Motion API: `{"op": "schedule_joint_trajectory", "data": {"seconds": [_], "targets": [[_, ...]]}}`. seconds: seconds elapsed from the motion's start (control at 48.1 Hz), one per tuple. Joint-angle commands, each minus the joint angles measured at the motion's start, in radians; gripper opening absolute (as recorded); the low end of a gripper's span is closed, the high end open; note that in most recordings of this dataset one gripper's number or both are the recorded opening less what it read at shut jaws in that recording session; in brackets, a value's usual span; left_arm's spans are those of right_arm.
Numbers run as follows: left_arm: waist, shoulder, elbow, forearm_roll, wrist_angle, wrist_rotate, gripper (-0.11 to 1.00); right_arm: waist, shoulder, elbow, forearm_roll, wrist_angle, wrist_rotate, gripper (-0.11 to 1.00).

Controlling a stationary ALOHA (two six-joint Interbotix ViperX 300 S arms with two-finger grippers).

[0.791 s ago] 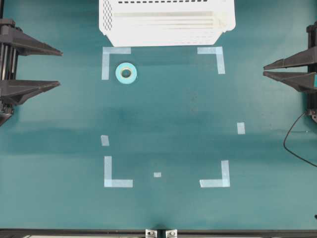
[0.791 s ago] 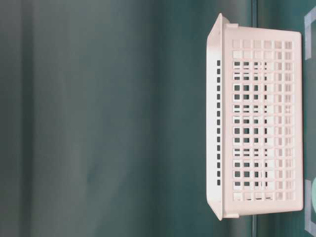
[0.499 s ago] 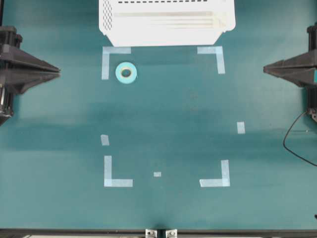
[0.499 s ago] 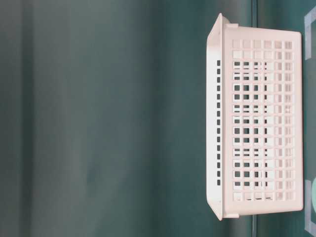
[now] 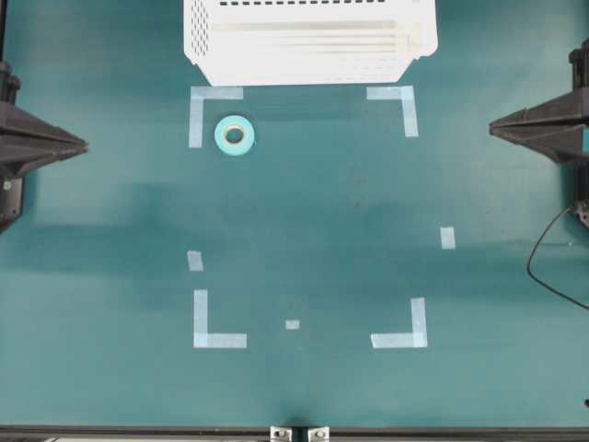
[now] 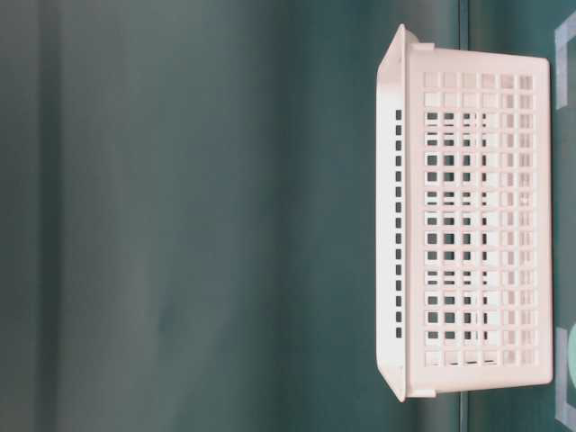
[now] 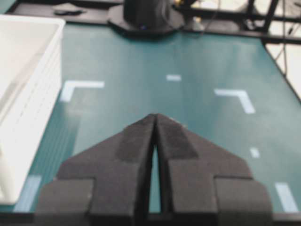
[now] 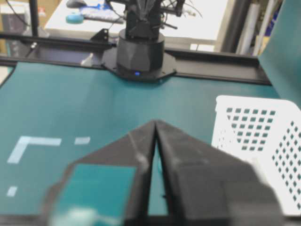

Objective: Put the tape into the white basket.

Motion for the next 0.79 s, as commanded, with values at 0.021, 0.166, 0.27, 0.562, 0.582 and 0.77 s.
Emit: {"op": "schedule_joint_trajectory", "data": {"seconds": [0.021,0.166,0.27,0.562,0.582,0.77], "targets": [[0.005,-0.051,0.02,-0.002,0.048,0.0,-0.11,-0.002,0.002,-0.015,-0.002,-0.009,0.003,0.34],[0.005,-0.083,0.08,0.0,0.066,0.002,-0.11,-0.003,0.002,-0.009,0.0,-0.025,0.006,0.77],[0.005,-0.095,0.118,0.0,0.071,0.002,-0.11,-0.005,0.005,-0.009,0.009,-0.043,0.008,0.94],[0.005,-0.127,0.155,0.0,0.086,0.002,-0.11,-0.011,0.035,-0.018,0.103,-0.046,0.008,0.94],[0.005,-0.13,0.156,0.0,0.091,0.002,-0.11,-0.011,0.04,-0.02,0.104,-0.046,0.008,0.94],[0.005,-0.156,0.163,0.0,0.11,0.0,-0.11,-0.011,0.091,-0.067,0.1,-0.046,0.005,0.93]]}}
